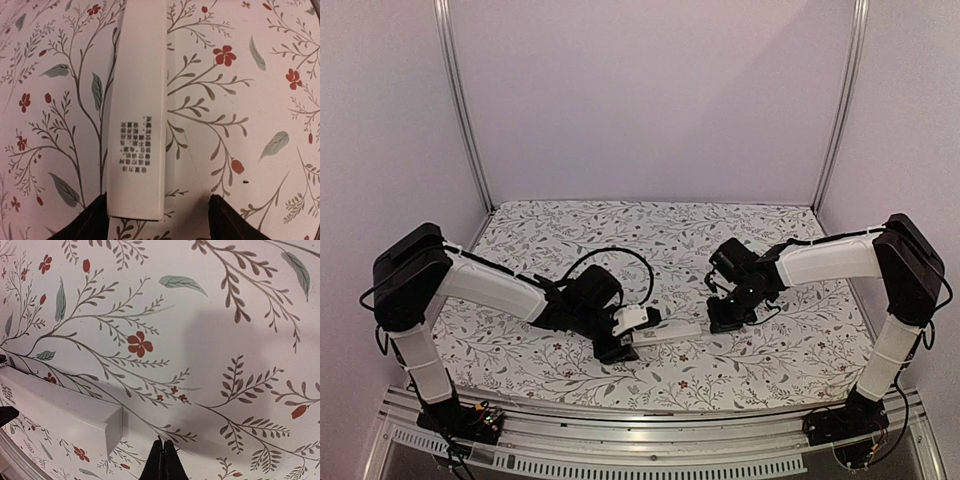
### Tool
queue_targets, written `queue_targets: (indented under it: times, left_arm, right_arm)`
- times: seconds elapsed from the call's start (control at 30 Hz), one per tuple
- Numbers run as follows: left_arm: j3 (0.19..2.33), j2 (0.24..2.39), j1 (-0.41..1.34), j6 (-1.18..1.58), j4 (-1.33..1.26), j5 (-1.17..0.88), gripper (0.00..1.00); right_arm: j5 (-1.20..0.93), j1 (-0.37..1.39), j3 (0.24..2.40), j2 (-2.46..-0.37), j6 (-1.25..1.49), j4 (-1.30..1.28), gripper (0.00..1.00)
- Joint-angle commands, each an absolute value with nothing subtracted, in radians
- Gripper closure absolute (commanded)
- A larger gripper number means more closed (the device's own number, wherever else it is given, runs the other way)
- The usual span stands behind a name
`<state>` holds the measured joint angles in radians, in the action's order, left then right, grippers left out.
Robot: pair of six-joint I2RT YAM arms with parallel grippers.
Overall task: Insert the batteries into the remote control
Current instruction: Load the battery cover onto the remote control without the battery cover.
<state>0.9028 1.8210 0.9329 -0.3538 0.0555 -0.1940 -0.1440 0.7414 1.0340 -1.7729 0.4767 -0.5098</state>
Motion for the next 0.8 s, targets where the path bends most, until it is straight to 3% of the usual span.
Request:
queue_targets:
  times: [0.0, 0.13, 0.43, 0.77]
  left_arm:
    - [0.867, 1.802, 0.905, -0.377, 0.062, -0.195, 0.32]
    - [0.916, 1.845, 0.905, -0.391, 0.137, -0.179, 0.34]
    - [0.937, 1.866, 0.906, -0.392, 0.172, -0.161, 0.52]
    - [0.936, 1.871, 0.911, -0.387, 0.165, -0.173, 0.62]
  right_arm:
    - [-0.155, 0.749, 1.036, -1.751, 0.463, -0.486, 1.00]
    - [-0.161, 0.747, 1.023, -1.749, 0.453, -0.462, 1.00]
    - [-0.133, 0.769, 1.012, -1.753, 0.477, -0.456, 1.00]
    - [-0.125, 0.791, 1.041, -1.771, 0.498, -0.468, 1.00]
